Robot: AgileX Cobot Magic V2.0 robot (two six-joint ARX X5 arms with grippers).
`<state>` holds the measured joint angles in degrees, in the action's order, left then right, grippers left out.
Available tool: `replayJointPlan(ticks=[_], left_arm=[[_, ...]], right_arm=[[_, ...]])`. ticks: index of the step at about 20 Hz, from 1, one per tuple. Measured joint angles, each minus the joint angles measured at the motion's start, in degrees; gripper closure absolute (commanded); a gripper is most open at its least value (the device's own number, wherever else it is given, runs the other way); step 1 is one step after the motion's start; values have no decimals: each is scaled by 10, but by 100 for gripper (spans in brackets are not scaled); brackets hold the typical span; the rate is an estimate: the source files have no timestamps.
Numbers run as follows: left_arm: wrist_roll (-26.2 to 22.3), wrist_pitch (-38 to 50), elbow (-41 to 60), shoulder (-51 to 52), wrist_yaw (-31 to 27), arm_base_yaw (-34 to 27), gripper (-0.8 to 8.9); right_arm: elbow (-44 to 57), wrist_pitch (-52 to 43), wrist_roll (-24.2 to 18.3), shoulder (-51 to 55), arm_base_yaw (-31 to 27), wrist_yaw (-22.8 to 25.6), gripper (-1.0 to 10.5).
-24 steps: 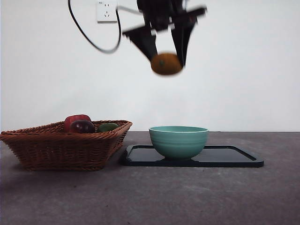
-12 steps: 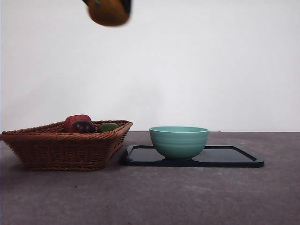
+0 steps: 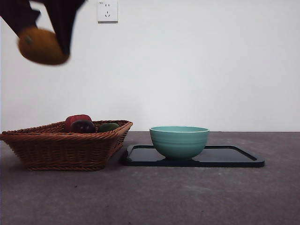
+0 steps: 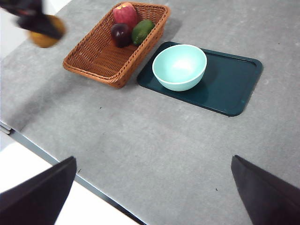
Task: Pick up the wifruite, put it on the bowl, pick up the plate, put it on desk
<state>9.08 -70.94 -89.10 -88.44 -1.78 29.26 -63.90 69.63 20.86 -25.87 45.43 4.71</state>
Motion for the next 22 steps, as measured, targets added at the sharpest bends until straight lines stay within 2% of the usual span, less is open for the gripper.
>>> replayJointPlan(ticks=[3,7,17,22], left_arm=[[16,99,63,-3,0,-13,574],[31,161,76,-49,0,-36,573],[84,258,77,-175,0,-54,564],[93,266,77,-207,0,-54,564]], right_arm=[[0,0,0,0,0,0,386],[0,0,0,0,0,0,386],[0,0,0,0,0,0,386],[0,0,0,0,0,-2,385]])
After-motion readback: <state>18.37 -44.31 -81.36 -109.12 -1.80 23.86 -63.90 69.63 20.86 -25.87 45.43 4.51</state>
